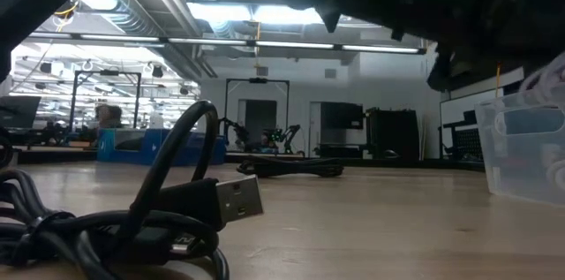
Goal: Pick and place USB-C Cables
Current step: Put the white charger cable into the transparent container
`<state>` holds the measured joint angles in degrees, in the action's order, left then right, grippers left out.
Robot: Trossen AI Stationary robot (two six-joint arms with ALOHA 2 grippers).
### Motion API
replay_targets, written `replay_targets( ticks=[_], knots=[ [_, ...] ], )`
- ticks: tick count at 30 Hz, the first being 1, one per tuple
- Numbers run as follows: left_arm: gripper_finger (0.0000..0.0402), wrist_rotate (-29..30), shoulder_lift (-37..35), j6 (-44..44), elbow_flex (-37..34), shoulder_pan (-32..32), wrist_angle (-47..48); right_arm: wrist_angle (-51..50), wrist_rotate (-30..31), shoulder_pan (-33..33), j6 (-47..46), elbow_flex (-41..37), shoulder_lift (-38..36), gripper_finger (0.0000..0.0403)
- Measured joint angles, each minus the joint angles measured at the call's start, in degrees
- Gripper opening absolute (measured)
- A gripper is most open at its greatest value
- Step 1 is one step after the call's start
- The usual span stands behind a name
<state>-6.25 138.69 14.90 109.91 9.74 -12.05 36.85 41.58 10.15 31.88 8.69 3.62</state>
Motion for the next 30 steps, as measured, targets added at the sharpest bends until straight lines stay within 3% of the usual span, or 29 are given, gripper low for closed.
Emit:
replay_targets(
  ticks=[14, 22, 30],
  knots=[
    [0.0019, -0.7, 0.6, -1.3, 0.0, 0.1, -2.8, -1.0, 0.0, 0.0, 0.1, 0.0, 0.0, 0.0068],
    [0.0085, 1.8, 0.6, -4.1, 0.0, 0.9, -2.8, -1.2, 0.0, 0.0, 0.1, 0.0, 0.0, 0.0068],
    [0.0104, 2.2, 0.6, -3.6, 0.0, 0.7, -3.1, -1.2, 0.0, 0.0, 0.1, 0.0, 0.0, 0.0068]
  ],
)
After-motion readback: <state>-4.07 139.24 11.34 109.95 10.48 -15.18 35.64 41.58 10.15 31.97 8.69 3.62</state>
